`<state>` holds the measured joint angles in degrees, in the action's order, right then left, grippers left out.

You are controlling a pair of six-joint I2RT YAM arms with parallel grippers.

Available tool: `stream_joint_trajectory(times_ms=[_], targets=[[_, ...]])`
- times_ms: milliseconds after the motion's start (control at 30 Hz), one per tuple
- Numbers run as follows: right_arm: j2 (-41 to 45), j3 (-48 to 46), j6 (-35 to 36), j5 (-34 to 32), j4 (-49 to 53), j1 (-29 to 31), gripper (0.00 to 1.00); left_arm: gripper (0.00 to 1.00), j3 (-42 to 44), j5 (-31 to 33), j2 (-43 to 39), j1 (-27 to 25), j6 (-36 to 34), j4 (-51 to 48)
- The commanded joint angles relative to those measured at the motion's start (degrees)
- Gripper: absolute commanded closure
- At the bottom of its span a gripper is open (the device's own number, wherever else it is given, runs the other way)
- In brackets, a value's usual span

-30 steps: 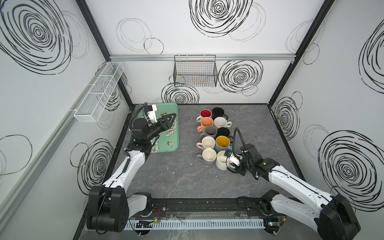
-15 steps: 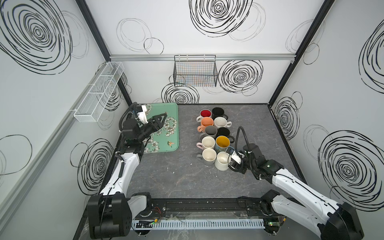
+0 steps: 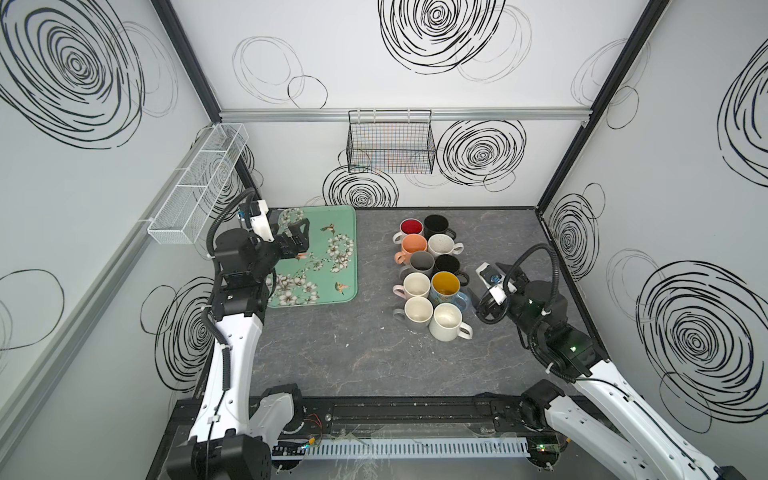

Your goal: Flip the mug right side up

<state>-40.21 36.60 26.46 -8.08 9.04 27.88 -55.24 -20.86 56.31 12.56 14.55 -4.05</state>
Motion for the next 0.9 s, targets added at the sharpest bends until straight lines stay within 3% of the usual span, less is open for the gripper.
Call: stream_joint_trajectory(times_ms=[0,67,200,267,533,867], targets=[[-3.9,0.5,-6.8,-10.1,-8.7,-5.1,0.00,0.01,5.2,11.7,-4.1,0.5,-7.3,1.7],[-5.7,-1.2,-14.5,-15.1,-12.5,-9.8,0.00,0.01,9.4,18.5,-6.3,0.5,-7.9,3.3],[-7.5,-6.8,-26.2,-15.8,-17.7,-19.3,0.00,0.01,18.6,30.1,-9.5,-0.8,-12.8,7.1],[-8.9,-11.2,-29.8,-14.8,-22.5,-22.7,0.00,0.01,23.7,33.5,-10.1,-1.8,-11.4,11.2],[-15.7,-19.8,-36.6,-15.3,-36.1,-26.1,0.00,0.01,35.0,33.3,-3.1,-5.3,-6.6,25.2],[-23.4,-25.2,-35.5,-8.8,-53.6,-28.3,0.00,0.01,41.9,33.6,5.7,-5.6,-6.1,49.9]])
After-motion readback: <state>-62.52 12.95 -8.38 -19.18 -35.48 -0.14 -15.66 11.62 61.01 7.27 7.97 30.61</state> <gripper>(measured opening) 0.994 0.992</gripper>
